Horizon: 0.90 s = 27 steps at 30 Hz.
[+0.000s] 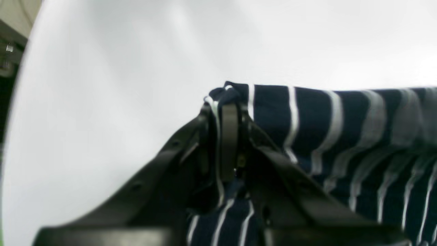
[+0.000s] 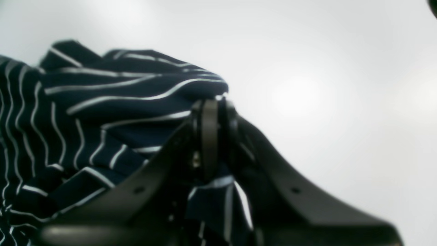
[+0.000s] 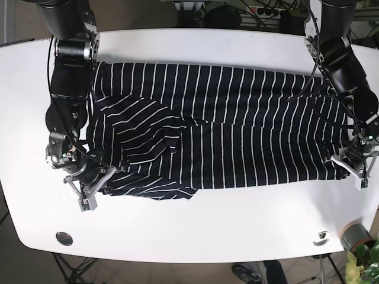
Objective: Fold the T-shirt properly
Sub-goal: 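Fold the grasped side over the shirt with both grippers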
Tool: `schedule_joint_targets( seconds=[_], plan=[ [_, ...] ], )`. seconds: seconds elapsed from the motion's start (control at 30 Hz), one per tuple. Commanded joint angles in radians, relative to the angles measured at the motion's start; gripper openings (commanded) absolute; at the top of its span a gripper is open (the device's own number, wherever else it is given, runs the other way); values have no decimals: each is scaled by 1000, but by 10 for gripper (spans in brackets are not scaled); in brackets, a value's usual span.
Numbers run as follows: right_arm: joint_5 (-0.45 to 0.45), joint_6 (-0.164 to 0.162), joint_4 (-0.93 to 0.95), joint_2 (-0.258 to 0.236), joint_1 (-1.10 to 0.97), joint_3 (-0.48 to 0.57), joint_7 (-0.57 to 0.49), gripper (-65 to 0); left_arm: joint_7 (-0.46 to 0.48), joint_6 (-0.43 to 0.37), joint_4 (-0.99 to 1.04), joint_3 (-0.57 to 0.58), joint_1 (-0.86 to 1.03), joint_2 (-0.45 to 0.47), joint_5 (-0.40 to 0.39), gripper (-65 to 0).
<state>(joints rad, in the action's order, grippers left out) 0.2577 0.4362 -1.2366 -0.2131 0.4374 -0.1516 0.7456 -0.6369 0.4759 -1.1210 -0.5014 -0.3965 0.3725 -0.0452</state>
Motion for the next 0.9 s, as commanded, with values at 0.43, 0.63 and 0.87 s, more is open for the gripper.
schedule_joint_targets(
  seconds=[0.43, 0.63, 0.87],
  plan=[
    [13, 6, -562, 2, -228, -122, 194, -628, -145, 143, -304, -142, 118, -40, -2, -650],
    [13, 6, -658, 4, -355, -139, 194, -628, -145, 149, -299, -147, 159, -37, -2, -650],
    [13, 8, -693, 50, -453, -179, 194, -628, -143, 149, -302, -148, 212, -37, -6, -650]
  ],
)
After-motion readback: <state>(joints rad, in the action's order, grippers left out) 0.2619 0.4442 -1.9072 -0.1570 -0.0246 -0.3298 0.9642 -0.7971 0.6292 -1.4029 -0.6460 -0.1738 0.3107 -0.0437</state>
